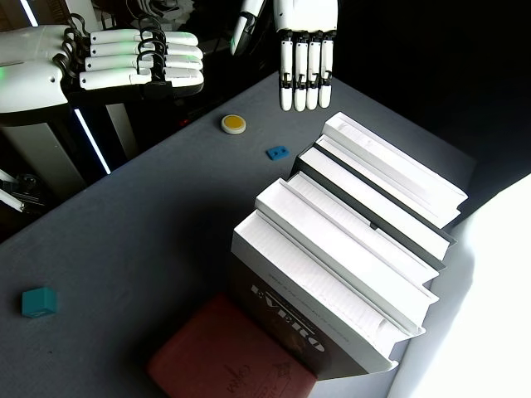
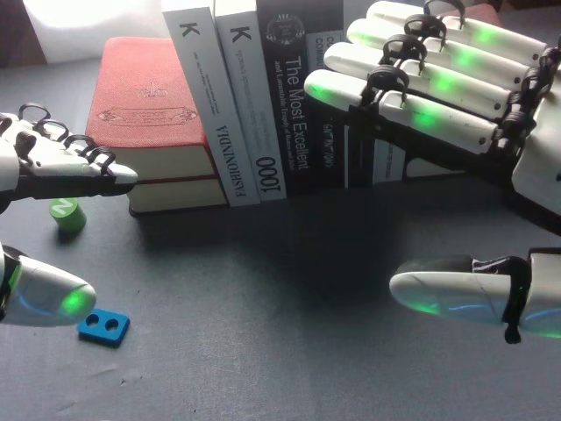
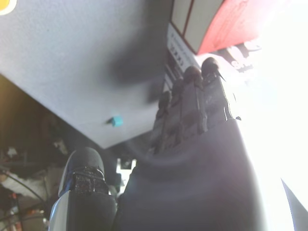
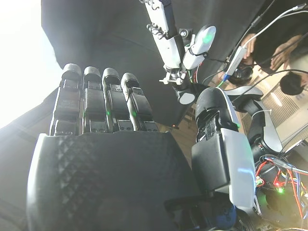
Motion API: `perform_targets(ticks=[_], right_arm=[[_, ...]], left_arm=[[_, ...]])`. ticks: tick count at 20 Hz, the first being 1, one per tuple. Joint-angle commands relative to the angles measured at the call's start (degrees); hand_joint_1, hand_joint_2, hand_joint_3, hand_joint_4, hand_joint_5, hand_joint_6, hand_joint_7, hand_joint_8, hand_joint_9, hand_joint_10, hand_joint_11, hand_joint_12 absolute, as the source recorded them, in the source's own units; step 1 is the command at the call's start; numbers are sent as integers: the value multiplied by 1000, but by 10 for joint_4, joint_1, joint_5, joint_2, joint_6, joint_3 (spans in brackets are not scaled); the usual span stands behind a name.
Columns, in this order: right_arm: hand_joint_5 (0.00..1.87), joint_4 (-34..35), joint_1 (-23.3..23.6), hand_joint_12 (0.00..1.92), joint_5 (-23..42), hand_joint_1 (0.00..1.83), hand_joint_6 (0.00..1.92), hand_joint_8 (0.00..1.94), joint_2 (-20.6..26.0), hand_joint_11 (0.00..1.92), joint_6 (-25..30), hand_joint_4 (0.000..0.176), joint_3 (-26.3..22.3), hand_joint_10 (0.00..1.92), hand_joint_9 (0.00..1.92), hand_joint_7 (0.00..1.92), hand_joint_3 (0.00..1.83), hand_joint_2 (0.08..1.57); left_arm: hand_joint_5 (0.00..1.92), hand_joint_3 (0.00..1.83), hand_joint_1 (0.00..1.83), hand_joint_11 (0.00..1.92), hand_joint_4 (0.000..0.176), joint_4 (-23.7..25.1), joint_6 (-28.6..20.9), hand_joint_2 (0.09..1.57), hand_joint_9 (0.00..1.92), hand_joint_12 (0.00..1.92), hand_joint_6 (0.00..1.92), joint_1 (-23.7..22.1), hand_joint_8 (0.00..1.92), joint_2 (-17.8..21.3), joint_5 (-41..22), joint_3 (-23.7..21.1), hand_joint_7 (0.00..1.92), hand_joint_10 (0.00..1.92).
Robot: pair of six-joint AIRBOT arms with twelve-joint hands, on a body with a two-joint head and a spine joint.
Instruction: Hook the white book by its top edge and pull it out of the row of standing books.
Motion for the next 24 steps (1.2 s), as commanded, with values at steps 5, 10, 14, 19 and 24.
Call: perform_targets(ticks=[5,10,14,19,24], right_arm=[[83,2,2,0,77,0,11,12,3,0,4,0,-3,3,7,46,13,1192],[20,-3,2,0,77,0,0,0,3,0,4,0,-4,0,0,0,13,1201],[0,-12,5,0,65,0,0,0,7,0,-37,0,-17,0,0,0,0,1127],[0,82,32,0,44,0,0,0,5,0,-140,0,-39,0,0,0,0,1119],[0,193,68,0,37,0,0,0,-15,0,-249,0,-38,0,0,0,0,1111]], left_arm=[[20,12,0,49,0,5,0,1178,0,52,5,-7,0,0,47,1,0,0],[17,0,0,0,0,5,0,1180,0,171,0,-7,0,0,47,0,0,0],[0,0,0,0,0,5,0,1171,0,10,0,-7,0,1,47,-1,0,0],[0,0,0,10,0,5,0,1159,0,9,0,-7,0,1,47,-2,0,0],[15,3,0,25,0,5,0,1179,0,18,6,-8,0,0,47,-2,0,0]])
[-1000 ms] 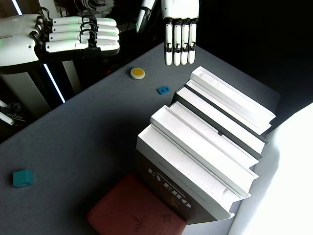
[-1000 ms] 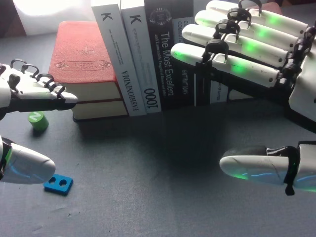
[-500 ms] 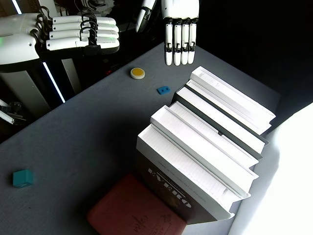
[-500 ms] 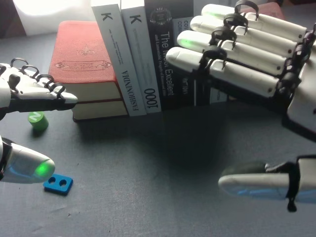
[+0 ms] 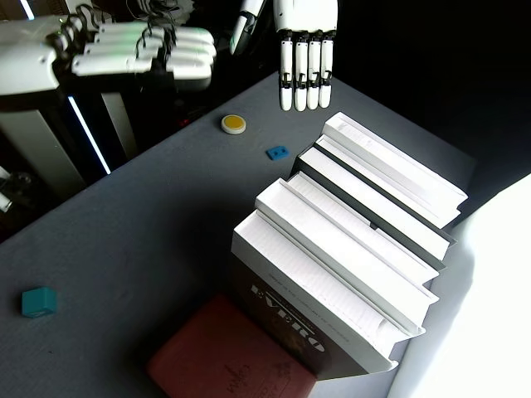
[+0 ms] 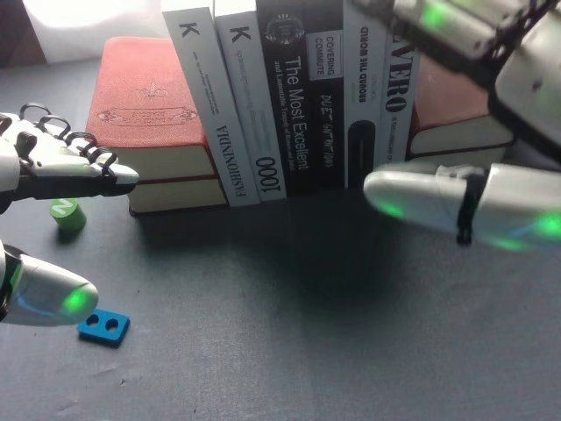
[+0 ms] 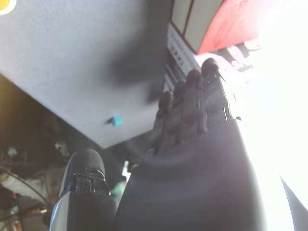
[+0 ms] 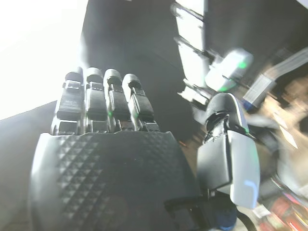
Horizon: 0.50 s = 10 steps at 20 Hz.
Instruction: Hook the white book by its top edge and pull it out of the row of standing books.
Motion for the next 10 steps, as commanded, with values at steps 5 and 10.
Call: perform_targets(ticks=[5,10], right_arm=[[0,60,31,0,89,0,0,0,-30,0,-128,0,3,0,0,0,0,1122],[0,120,43,0,113,0,0,0,-65,0,-237,0,24,0,0,0,0,1115]], left_arm=[[12,0,0,16,0,5,0,1162,0,17,5,-8,0,0,47,-2,0,0],[10,0,0,10,0,5,0,1162,0,17,2,-7,0,0,47,1,0,0]])
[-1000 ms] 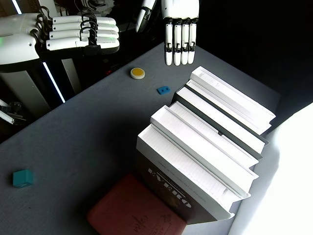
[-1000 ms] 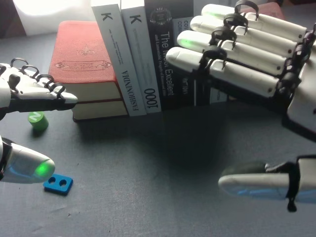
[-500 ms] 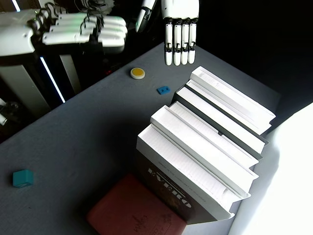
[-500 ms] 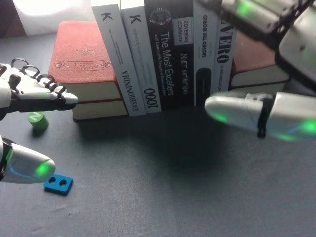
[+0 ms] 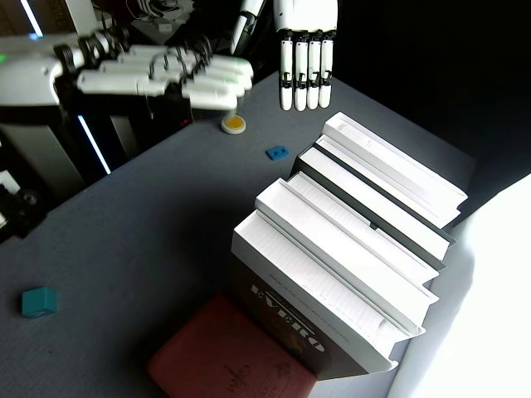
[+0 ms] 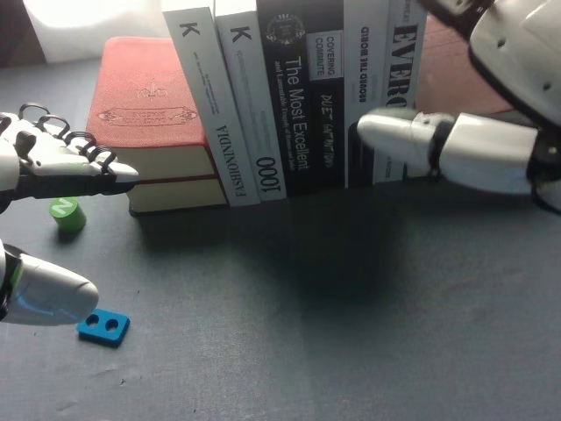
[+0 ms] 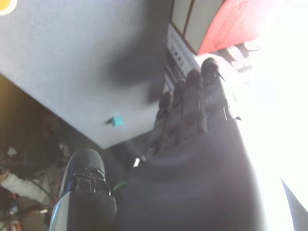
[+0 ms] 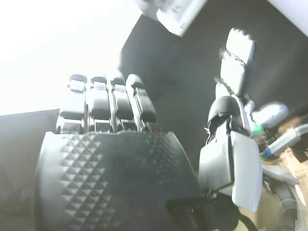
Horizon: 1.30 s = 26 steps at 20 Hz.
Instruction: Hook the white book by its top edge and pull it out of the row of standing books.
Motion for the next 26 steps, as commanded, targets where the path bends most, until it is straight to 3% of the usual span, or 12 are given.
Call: perform_targets(ticks=[1,6,9,16,26], right_arm=[[0,-27,10,0,74,0,0,0,-2,0,-13,0,0,0,0,0,0,1118],[0,2,12,0,103,0,0,0,-20,0,-99,0,9,0,0,0,0,1118],[0,20,14,0,105,0,0,0,-36,0,-116,0,29,0,0,0,0,1100],[0,30,19,0,69,0,0,0,-63,0,-91,0,73,0,0,0,0,1100],[0,44,10,0,59,0,0,0,-113,0,-96,0,125,0,0,0,0,1115]], left_arm=[[7,0,0,9,0,5,0,1164,0,18,1,-7,0,0,46,0,0,0],[6,0,0,2,0,5,0,1157,0,19,2,-7,0,1,46,1,0,0],[1,0,0,17,0,5,0,1166,0,8,0,-7,0,1,46,1,0,0],[8,0,0,25,0,5,0,1161,0,14,3,-7,0,1,46,2,0,0],[8,1,0,19,0,5,0,1166,0,9,3,-7,0,1,46,1,0,0]])
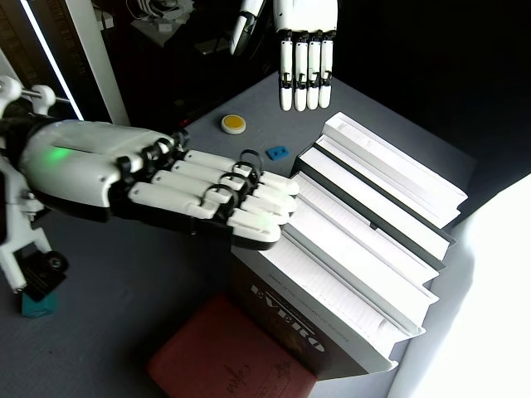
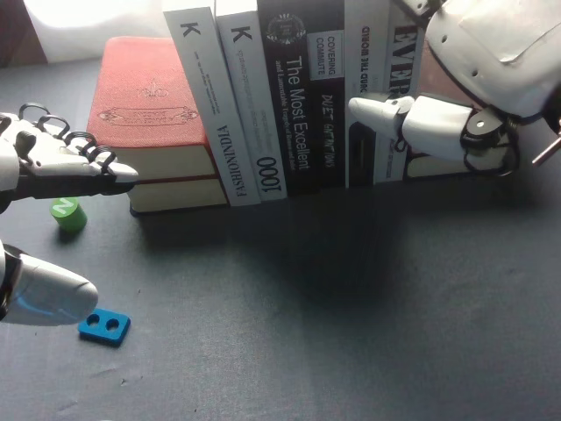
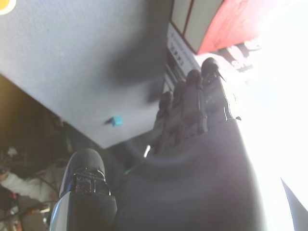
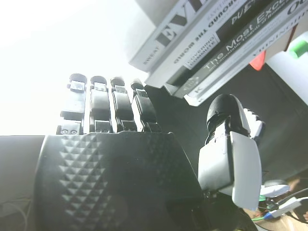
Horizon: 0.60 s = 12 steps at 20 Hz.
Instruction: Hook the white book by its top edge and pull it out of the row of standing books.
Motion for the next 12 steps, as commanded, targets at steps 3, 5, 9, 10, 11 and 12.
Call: perform_targets(ticks=[3,5,9,10,11,12], right_arm=[[0,-30,1,0,59,0,0,0,0,0,-1,0,3,0,0,0,0,1109],[0,-24,-5,0,59,0,0,0,1,0,-9,0,3,0,0,0,0,1109],[0,-14,-18,0,49,0,0,0,12,0,-17,0,-12,0,0,0,0,1106],[0,-14,-20,0,49,0,0,0,16,0,-19,0,-20,0,0,0,0,1099],[0,-13,-22,0,49,0,0,0,21,0,-22,0,-28,0,0,0,0,1095],[0,-13,-25,0,49,0,0,0,26,0,-27,0,-37,0,0,0,0,1099]], left_arm=[[0,4,0,36,0,5,0,1174,0,19,0,-7,0,1,47,0,0,0],[10,0,0,23,0,5,0,1156,0,15,4,-7,0,1,47,0,0,0],[0,3,0,29,0,5,0,1173,0,21,0,-7,0,1,47,0,0,0],[4,3,0,34,0,5,0,1172,6,25,2,-7,4,1,47,0,9,2],[3,1,0,29,0,5,0,1170,0,24,1,-7,1,1,47,0,4,0],[0,2,0,19,0,5,0,1171,0,21,0,-7,0,1,47,0,0,0]])
